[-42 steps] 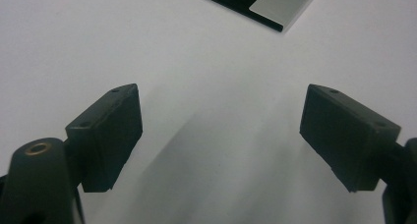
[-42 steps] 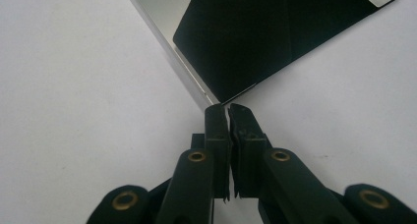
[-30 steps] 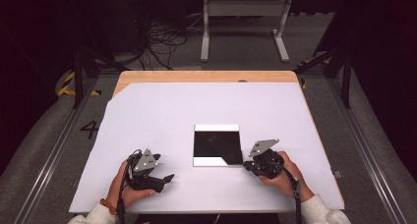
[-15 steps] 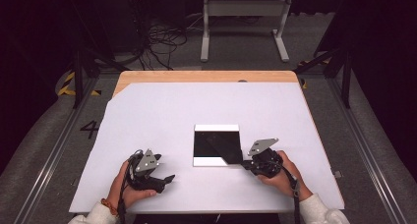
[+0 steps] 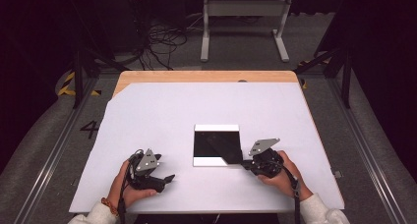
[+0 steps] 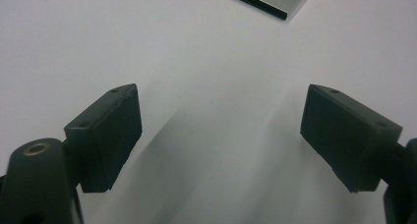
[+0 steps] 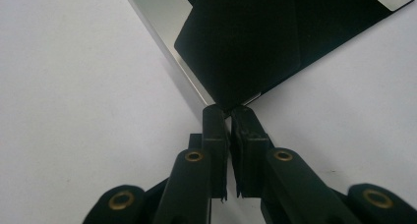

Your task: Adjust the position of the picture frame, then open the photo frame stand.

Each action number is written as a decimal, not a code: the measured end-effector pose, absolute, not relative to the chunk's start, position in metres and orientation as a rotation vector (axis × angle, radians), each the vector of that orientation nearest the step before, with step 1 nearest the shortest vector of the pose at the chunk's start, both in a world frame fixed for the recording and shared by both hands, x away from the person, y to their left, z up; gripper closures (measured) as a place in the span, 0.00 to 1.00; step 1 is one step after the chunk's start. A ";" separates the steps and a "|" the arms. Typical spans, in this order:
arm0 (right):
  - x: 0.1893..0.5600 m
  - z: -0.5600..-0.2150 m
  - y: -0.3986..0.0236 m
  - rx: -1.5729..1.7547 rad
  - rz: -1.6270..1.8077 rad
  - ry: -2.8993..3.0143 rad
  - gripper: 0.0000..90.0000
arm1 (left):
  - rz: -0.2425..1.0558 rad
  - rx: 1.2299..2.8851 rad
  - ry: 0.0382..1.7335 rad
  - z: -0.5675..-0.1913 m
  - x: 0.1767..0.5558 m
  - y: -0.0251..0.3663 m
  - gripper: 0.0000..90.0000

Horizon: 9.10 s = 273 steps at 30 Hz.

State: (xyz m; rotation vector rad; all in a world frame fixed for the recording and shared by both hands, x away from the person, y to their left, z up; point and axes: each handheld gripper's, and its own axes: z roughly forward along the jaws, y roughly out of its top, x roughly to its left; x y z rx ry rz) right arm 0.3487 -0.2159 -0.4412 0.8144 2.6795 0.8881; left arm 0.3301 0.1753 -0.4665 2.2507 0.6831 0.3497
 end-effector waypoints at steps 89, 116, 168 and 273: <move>0.345 -0.413 -0.205 0.778 1.210 2.377 0.93 | 0.340 2.293 0.665 -0.468 0.328 0.172 0.16; 0.348 -0.412 -0.202 0.770 1.230 2.370 0.90 | 0.345 2.291 0.663 -0.467 0.328 0.172 0.16; 0.384 -0.434 -0.213 1.399 1.690 2.307 0.46 | 0.340 2.295 0.654 -0.468 0.329 0.167 0.17; 0.362 -0.435 -0.216 0.975 1.652 2.390 0.73 | 0.254 2.098 0.665 -0.441 0.410 0.094 0.56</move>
